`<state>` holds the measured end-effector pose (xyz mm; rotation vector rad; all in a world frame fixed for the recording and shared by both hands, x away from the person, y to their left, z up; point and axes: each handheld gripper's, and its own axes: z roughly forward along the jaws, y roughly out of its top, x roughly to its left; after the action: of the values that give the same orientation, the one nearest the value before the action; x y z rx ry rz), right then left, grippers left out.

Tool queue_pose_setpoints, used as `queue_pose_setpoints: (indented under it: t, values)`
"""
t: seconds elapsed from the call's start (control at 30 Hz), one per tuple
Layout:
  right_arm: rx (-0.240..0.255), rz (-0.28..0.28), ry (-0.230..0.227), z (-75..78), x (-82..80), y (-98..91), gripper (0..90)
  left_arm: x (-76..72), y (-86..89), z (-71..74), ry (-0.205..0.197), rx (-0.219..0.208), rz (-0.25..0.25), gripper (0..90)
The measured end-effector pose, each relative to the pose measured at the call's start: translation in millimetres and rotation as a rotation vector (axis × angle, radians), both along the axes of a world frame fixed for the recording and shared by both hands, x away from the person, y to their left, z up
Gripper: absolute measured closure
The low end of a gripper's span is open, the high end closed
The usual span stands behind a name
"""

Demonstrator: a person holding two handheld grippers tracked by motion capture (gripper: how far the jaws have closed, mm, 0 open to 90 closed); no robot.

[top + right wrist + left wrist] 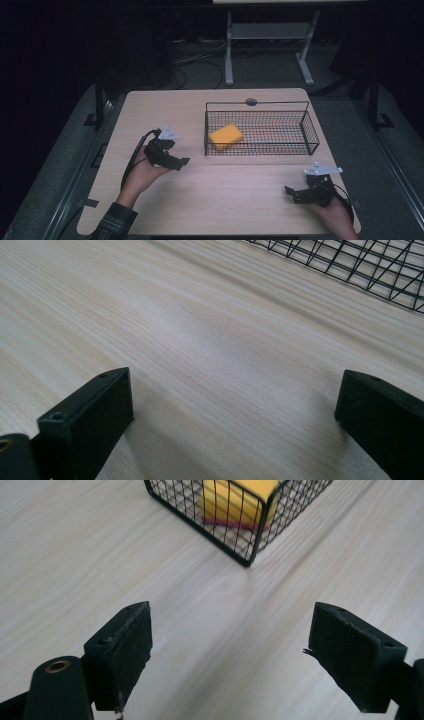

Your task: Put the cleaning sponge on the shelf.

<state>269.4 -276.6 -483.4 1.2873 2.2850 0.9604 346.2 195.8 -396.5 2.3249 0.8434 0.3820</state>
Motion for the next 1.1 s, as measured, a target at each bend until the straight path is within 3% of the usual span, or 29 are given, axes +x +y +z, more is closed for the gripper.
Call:
queue_pose_setpoints:
  t: [0.2,0.4,0.77,1.1]
  values:
    - [0.000,0.000,0.000,0.0,0.0,0.0,1.4,-12.0,7.7,-9.0,-0.010,-0.016,0.018,17.2]
    - [0.000,0.000,0.000,0.0,0.0,0.0,1.4,-27.4,13.7,-22.0,-0.012,0.001,0.024,17.1]
    - [0.000,0.000,0.000,0.0,0.0,0.0,1.4,-55.6,32.6,-52.8,0.002,-0.010,0.053,15.6]
    - [0.000,0.000,0.000,0.0,0.0,0.0,1.3,-63.1,40.8,-66.2,0.008,0.018,0.070,14.0]
